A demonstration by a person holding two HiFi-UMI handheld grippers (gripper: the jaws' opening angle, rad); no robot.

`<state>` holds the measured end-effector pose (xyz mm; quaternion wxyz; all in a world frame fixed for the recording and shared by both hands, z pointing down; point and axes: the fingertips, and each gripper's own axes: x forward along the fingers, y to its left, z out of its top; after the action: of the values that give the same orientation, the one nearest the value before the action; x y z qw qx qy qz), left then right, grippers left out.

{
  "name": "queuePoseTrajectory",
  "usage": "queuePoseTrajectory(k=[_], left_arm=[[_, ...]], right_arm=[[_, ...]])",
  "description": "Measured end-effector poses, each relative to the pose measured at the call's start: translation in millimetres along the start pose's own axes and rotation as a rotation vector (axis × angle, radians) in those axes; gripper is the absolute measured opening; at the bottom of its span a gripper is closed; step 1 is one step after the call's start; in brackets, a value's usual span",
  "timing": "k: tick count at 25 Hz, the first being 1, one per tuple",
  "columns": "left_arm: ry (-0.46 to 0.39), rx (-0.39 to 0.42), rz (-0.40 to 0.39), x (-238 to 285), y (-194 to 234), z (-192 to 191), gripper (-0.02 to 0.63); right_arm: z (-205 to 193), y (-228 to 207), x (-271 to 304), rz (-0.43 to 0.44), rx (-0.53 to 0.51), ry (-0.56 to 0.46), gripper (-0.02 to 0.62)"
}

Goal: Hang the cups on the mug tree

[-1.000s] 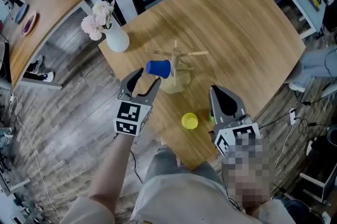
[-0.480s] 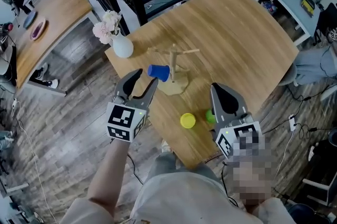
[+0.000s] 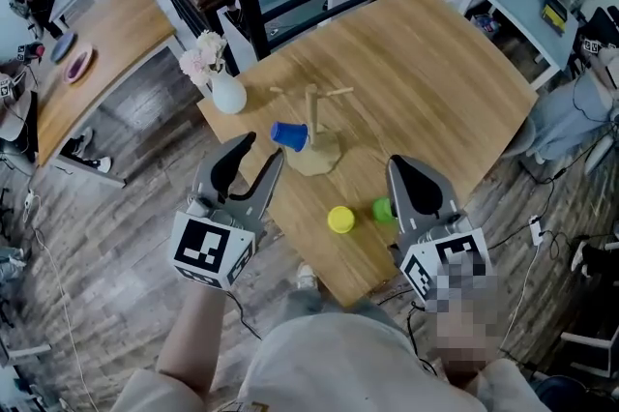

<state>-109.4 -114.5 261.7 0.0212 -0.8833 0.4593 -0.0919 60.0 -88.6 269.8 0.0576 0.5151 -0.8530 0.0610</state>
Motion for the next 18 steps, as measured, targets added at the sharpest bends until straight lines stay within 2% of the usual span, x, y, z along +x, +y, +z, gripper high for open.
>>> queuePoseTrajectory(k=[4,10,14,18], left_arm=[[-0.018,0.007,-0.015,-13,-19,14,0.150],[0.000,0.011,-0.041,-32,-49,11,0.147],[0.002,-0.010,-0.043,-43,-65,9,0.094],[0.009,-0.021,-0.045,-50,-77,2,0.039]], right_arm=[[1,2,-17,0.005,0.011,0.002,-0.002],[-1,20,-38,0.037,0.005,0.018,-0.002],[3,31,-51,0.051,-0.046,0.018,-0.002],[0,37,-61,0.068,-0.044,0.027,-0.002]])
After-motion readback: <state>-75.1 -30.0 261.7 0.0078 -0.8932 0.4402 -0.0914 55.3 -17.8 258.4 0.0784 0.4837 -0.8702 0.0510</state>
